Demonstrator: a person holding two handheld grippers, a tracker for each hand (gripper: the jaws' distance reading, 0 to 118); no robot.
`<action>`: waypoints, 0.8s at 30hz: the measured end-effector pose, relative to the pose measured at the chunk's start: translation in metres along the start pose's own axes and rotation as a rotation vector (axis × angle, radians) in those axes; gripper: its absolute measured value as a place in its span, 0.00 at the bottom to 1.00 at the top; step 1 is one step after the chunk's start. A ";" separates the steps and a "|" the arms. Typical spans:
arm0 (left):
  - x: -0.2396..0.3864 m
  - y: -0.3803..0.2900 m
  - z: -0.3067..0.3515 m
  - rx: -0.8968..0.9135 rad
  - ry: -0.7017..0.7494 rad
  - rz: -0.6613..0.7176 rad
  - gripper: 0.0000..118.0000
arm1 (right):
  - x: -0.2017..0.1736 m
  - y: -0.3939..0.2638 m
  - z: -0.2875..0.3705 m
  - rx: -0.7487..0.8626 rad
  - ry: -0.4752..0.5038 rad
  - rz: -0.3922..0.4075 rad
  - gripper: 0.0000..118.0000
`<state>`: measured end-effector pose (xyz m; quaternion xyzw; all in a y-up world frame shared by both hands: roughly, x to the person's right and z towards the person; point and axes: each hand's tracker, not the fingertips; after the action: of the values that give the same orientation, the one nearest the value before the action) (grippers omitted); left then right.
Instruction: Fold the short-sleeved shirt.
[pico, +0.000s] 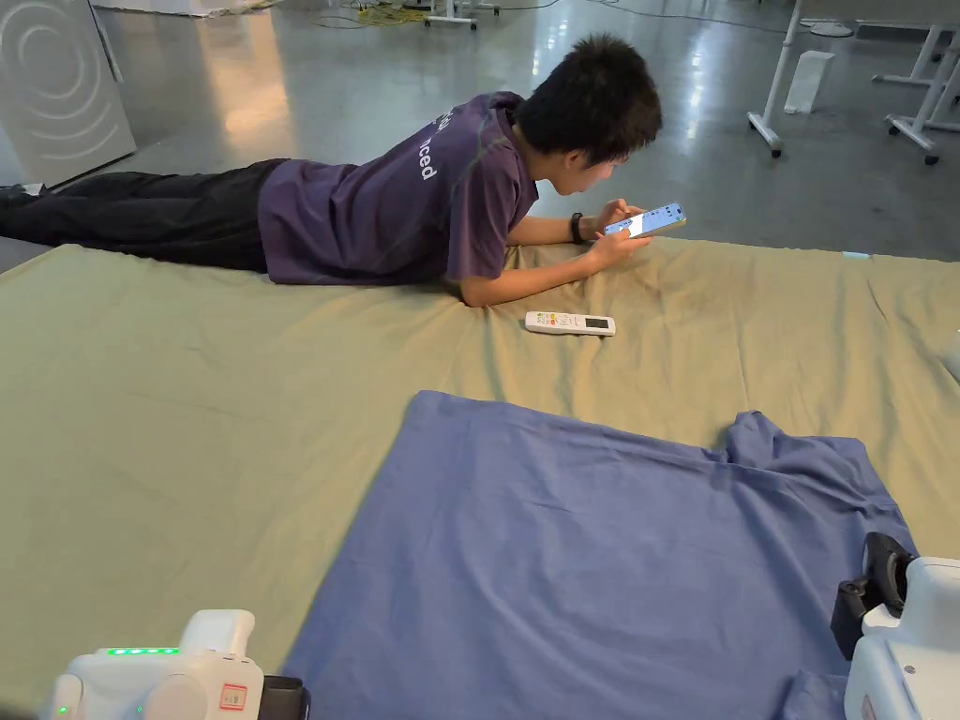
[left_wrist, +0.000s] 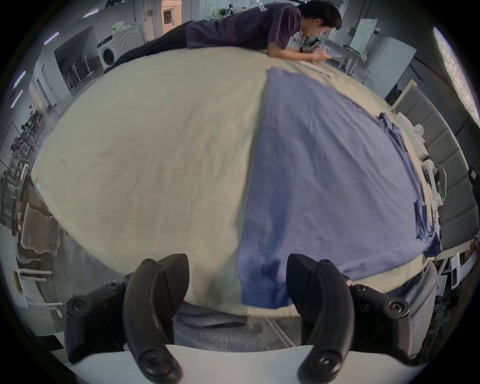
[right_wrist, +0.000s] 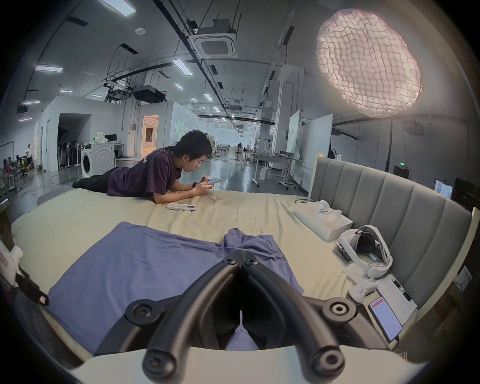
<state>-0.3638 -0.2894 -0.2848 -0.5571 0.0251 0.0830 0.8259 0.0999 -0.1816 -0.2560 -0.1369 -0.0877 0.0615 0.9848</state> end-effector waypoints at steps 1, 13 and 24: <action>0.002 0.000 -0.004 -0.013 0.003 -0.004 0.69 | 0.001 -0.002 -0.001 -0.003 -0.001 0.001 0.00; 0.050 0.000 0.004 -0.063 0.065 -0.178 0.04 | 0.014 -0.016 0.002 -0.056 -0.012 -0.019 0.00; 0.034 0.006 0.041 0.048 -0.040 -0.086 0.03 | 0.084 -0.010 0.014 -0.336 -0.017 -0.015 0.00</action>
<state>-0.3337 -0.2459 -0.2791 -0.5358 -0.0135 0.0578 0.8423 0.1801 -0.1754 -0.2270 -0.2987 -0.1061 0.0400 0.9476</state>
